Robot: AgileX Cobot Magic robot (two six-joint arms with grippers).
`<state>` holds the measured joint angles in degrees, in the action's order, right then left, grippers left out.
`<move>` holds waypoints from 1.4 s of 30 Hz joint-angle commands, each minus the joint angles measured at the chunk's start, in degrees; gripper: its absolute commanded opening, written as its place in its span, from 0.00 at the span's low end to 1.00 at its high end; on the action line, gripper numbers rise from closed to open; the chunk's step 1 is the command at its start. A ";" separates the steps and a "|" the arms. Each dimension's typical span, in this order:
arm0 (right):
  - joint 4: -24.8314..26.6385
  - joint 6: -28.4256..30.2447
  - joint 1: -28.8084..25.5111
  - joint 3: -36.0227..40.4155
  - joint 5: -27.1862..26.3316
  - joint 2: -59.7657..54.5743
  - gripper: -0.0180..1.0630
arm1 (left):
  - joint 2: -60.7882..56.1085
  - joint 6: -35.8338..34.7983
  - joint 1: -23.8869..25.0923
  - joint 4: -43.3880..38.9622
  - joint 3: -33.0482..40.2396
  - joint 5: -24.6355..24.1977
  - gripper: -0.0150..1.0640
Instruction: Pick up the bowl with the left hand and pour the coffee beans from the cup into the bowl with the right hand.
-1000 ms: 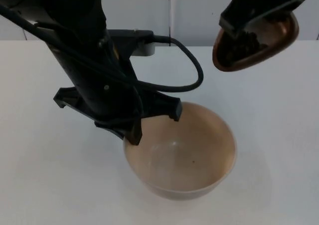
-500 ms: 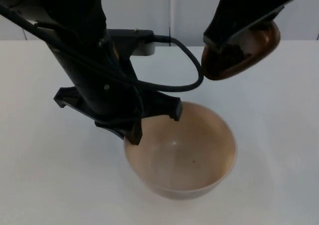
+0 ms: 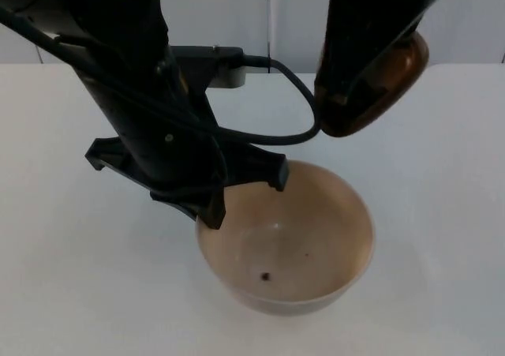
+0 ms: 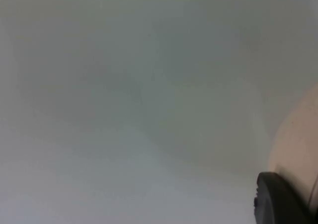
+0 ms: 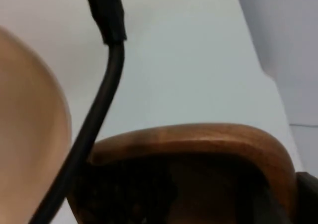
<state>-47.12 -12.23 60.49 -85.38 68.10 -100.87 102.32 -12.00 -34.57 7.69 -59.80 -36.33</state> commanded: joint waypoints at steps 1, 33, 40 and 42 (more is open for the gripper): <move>-3.15 0.29 1.36 -0.41 0.60 0.15 0.02 | -0.13 -0.26 -0.24 0.38 0.00 0.74 0.01; -14.34 5.88 8.19 -0.41 1.87 -5.59 0.02 | -0.13 -0.26 -0.24 0.38 0.00 0.63 0.01; -15.54 5.18 8.19 -0.41 1.87 -5.47 0.02 | -0.13 -0.26 -0.24 0.38 0.00 0.63 0.01; -15.54 5.18 8.19 -0.41 1.87 -5.47 0.02 | -0.13 -0.26 -0.24 0.38 0.00 0.63 0.01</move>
<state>-61.18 -6.53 68.16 -85.50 70.67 -106.18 102.32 -12.00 -34.46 7.69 -59.80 -36.32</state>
